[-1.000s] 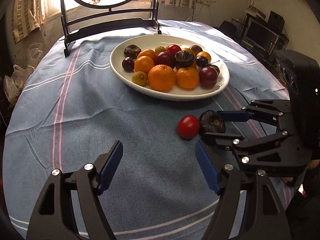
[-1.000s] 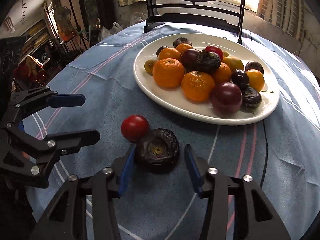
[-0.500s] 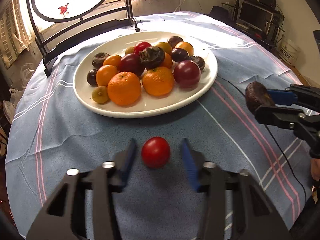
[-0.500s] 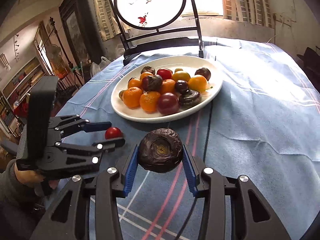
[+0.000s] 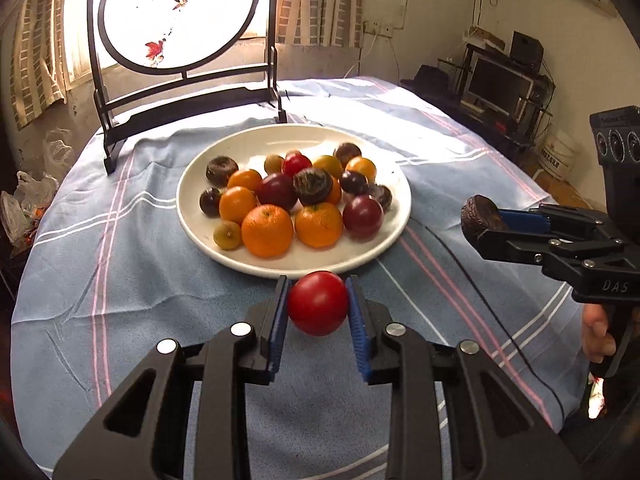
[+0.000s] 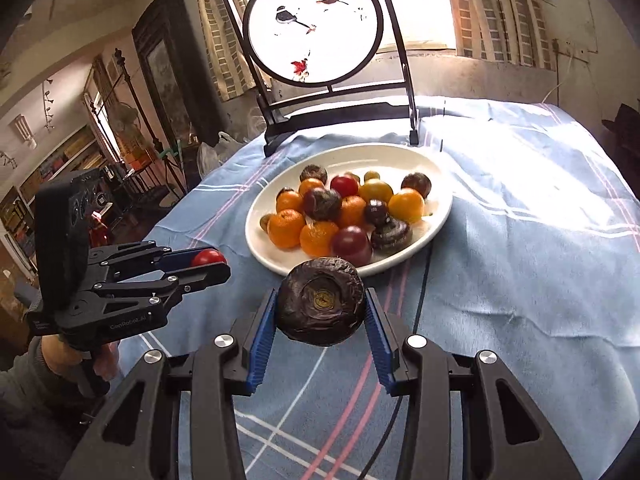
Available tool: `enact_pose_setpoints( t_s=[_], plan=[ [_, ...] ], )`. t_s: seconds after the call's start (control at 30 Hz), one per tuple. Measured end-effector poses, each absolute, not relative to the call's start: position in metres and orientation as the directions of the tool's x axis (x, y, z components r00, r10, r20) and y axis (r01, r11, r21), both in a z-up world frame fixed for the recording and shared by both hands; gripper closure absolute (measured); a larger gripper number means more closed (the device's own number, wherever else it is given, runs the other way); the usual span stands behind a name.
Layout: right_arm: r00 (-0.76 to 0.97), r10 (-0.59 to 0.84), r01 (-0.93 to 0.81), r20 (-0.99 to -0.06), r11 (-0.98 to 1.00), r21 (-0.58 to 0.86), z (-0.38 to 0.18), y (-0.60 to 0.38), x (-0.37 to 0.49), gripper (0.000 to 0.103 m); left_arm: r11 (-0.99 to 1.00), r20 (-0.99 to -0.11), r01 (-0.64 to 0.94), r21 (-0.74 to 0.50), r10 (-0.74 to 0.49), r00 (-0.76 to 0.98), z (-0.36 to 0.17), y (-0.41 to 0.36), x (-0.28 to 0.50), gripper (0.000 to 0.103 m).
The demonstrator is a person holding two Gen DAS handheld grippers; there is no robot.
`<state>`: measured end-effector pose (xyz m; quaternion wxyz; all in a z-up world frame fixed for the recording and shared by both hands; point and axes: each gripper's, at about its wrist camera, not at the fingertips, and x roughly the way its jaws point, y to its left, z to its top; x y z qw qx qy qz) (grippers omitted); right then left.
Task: Organize fruits
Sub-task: 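Place the red tomato and brown fruit onto the white plate, opening both tools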
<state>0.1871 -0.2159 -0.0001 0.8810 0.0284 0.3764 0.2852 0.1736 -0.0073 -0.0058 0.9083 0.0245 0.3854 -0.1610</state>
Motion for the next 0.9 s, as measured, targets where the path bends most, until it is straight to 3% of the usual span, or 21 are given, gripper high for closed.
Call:
enact_pose_setpoints(
  t_s=[0.17, 0.33, 0.37, 0.47, 0.53, 0.6, 0.77, 0.9],
  plan=[
    [0.564, 0.524, -0.460, -0.639, 0.841, 0.284, 0.023, -0.201, 0.239, 0.060, 0.952, -0.702, 0.262, -0.158, -0.295, 0.649, 0.006, 0.005, 0.227, 0.075],
    [0.556, 0.497, -0.408, -0.666, 0.862, 0.302, 0.013, -0.179, 0.301, 0.060, 0.957, -0.725, 0.191, -0.220, -0.291, 0.625, -0.003, 0.011, 0.290, 0.075],
    [0.549, 0.501, -0.405, -0.669, 0.859, 0.312, 0.008, -0.176, 0.311, 0.060, 0.959, -0.729, 0.182, -0.218, -0.284, 0.623, -0.006, 0.011, 0.299, 0.071],
    [0.559, 0.478, -0.379, -0.678, 0.874, 0.304, -0.005, -0.169, 0.328, 0.057, 0.966, -0.742, 0.136, -0.220, -0.256, 0.620, -0.013, 0.014, 0.316, 0.044],
    [0.581, 0.466, -0.360, -0.667, 0.882, 0.303, -0.006, -0.172, 0.327, 0.045, 0.966, -0.736, 0.114, -0.233, -0.251, 0.629, -0.014, 0.020, 0.316, 0.031],
    [0.590, 0.485, -0.360, -0.645, 0.873, 0.328, -0.002, -0.179, 0.318, 0.040, 0.970, -0.728, 0.100, -0.223, -0.234, 0.644, -0.011, 0.026, 0.307, 0.018],
    [0.613, 0.491, -0.369, -0.619, 0.871, 0.326, 0.014, -0.200, 0.273, 0.026, 0.982, -0.714, 0.084, -0.168, -0.180, 0.677, 0.001, 0.034, 0.260, 0.006],
    [0.638, 0.485, -0.367, -0.598, 0.875, 0.317, 0.023, -0.222, 0.224, 0.015, 0.998, -0.688, 0.045, -0.032, -0.054, 0.724, 0.010, 0.034, 0.208, 0.005]
  ],
)
